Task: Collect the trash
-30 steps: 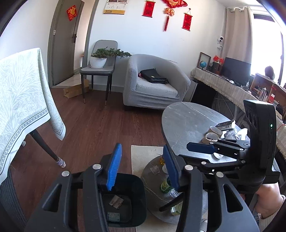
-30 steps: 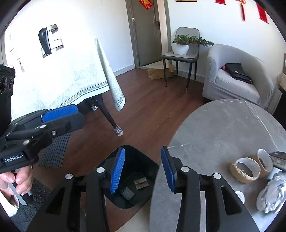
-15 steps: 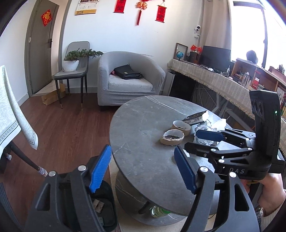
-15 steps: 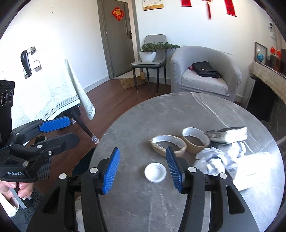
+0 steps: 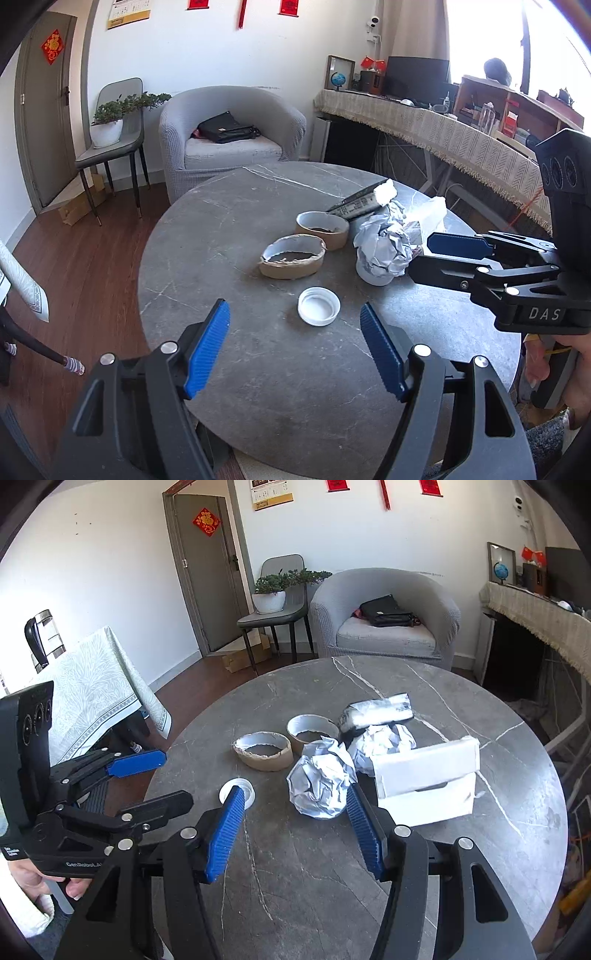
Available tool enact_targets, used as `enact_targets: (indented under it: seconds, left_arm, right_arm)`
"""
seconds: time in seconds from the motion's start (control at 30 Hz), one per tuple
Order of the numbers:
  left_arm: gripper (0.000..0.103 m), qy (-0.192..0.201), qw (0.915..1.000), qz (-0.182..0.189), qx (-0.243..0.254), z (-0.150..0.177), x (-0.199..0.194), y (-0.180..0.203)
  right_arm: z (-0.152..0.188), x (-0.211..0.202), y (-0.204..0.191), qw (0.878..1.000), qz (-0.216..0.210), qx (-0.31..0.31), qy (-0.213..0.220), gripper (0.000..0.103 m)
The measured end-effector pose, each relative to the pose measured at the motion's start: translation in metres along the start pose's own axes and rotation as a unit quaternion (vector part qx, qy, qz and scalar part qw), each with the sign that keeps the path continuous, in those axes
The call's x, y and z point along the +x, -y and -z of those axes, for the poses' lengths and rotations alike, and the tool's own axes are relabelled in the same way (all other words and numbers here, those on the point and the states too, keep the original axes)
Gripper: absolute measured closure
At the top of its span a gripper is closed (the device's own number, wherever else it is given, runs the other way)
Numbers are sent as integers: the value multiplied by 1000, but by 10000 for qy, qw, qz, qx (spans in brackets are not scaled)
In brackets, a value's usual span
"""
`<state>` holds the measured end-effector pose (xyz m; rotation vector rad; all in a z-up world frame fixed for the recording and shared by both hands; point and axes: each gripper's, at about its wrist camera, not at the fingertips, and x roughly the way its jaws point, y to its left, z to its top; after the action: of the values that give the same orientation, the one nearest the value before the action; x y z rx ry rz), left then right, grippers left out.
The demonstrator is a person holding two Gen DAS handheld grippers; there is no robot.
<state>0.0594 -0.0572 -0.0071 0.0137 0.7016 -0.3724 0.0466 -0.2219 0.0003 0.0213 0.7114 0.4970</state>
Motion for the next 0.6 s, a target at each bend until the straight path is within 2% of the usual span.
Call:
enact_targets:
  seconds: [0.23,0.6]
  left_arm:
    - [32,-302,9994,-159,-36,4,32,5]
    - [42,-308,9989,-348,101,-1,43,19]
  right_arm:
    - [12,-6,17,9997,-104,202,-83,45]
    - [16,-15,20,9997,-95,166,-130,45]
